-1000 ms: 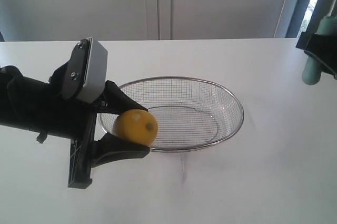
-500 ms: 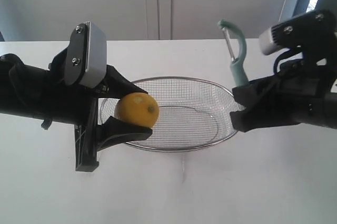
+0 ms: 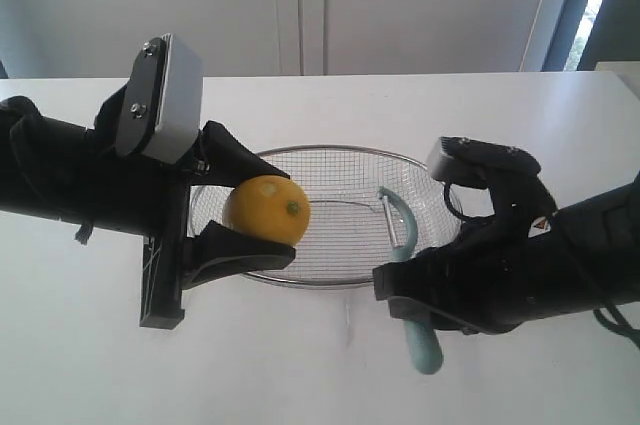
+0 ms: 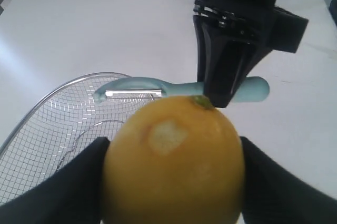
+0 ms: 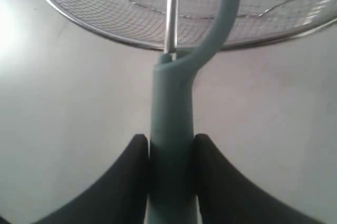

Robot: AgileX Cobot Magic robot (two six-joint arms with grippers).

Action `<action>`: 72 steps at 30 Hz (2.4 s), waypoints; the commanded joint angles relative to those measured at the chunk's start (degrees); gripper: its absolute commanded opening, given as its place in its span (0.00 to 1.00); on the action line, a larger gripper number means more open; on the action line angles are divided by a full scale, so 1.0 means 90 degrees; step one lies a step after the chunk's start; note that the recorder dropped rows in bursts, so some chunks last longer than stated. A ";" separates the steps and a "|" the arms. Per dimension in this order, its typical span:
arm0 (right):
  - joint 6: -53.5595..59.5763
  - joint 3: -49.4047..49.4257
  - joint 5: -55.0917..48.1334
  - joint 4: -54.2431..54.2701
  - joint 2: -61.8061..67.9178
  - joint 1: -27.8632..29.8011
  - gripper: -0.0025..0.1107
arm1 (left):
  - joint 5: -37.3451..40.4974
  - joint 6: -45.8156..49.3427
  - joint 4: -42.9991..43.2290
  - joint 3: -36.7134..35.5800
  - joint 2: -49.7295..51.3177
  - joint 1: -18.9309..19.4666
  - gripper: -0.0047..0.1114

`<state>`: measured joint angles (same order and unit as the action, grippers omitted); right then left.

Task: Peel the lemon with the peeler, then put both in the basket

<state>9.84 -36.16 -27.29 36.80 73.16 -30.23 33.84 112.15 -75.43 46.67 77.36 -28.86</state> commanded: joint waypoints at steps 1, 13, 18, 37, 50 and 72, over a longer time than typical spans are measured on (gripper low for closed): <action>0.0099 -0.0036 -0.0022 0.0907 0.0011 -0.0285 0.02 | 0.0208 0.1030 -0.0179 0.0042 -0.0076 -0.0045 0.05; 0.0219 -0.0036 0.0231 0.1978 0.0011 -0.0953 0.02 | 0.0208 0.1030 -0.0179 0.0042 -0.0076 -0.0045 0.05; 0.0219 -0.0036 0.0242 0.2314 0.0011 -0.1113 0.02 | 0.0208 0.1030 -0.0179 0.0042 -0.0076 -0.0045 0.05; 0.0375 -0.0036 -0.0143 0.3232 0.0011 -0.1158 0.02 | 0.0208 0.1030 -0.0179 0.0042 -0.0076 -0.0045 0.05; 0.0953 -0.0036 -0.0155 0.3744 0.0011 -0.1158 0.02 | -0.0206 0.1030 -0.0747 0.0042 0.0257 -0.0045 0.05; 0.1050 -0.0036 0.0229 0.3801 -0.0004 -0.1158 0.02 | -0.0311 0.1030 -0.0747 0.0042 0.0431 -0.0045 0.05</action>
<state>18.56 -36.16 -25.77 70.56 73.38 -40.52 30.25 112.15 -80.13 46.67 81.36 -28.86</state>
